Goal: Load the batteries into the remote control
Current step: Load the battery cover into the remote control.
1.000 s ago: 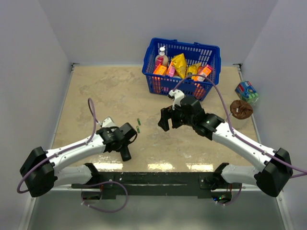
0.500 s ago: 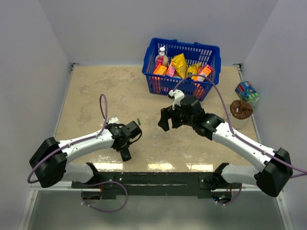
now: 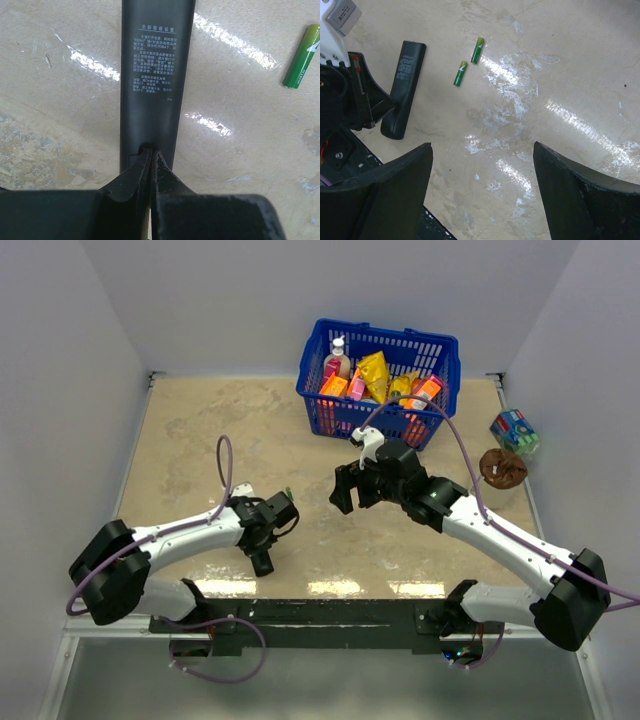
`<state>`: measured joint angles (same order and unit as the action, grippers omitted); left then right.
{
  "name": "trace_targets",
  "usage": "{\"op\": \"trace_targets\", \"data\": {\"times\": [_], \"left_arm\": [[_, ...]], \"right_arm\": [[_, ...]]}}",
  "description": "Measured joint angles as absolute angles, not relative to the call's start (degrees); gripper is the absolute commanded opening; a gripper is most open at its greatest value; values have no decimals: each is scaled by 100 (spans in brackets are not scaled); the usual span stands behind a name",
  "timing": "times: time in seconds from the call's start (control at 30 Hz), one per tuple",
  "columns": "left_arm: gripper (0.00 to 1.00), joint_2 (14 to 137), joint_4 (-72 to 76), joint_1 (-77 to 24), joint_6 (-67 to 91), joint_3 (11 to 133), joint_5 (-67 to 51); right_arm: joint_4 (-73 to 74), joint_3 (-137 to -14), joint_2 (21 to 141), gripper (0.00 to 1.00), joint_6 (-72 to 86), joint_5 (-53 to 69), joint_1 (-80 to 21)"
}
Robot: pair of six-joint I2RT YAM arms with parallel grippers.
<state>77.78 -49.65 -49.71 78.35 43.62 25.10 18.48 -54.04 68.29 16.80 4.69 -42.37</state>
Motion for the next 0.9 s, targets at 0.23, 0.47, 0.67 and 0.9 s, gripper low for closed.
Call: {"op": "trace_targets", "data": {"times": [0.23,0.47,0.67,0.9], "left_arm": [[6,7754,-4821,-4950,7843,4274,2506],[14,7741,-4764,-4950,7819,4265,2495],[28,7721,-4880,-4829,7605,4488,2412],[49,7415,-4742,-4101,6956,5144,2427]], "right_arm": [[1848,-5404,6829,84,1678,467,-4237],[1848,-5404,6829,84,1656,464,-4237],[1898,-5430,6829,84,1643,436,-4237],[2016,-5570,6818,85,1643,196,-4237]]}}
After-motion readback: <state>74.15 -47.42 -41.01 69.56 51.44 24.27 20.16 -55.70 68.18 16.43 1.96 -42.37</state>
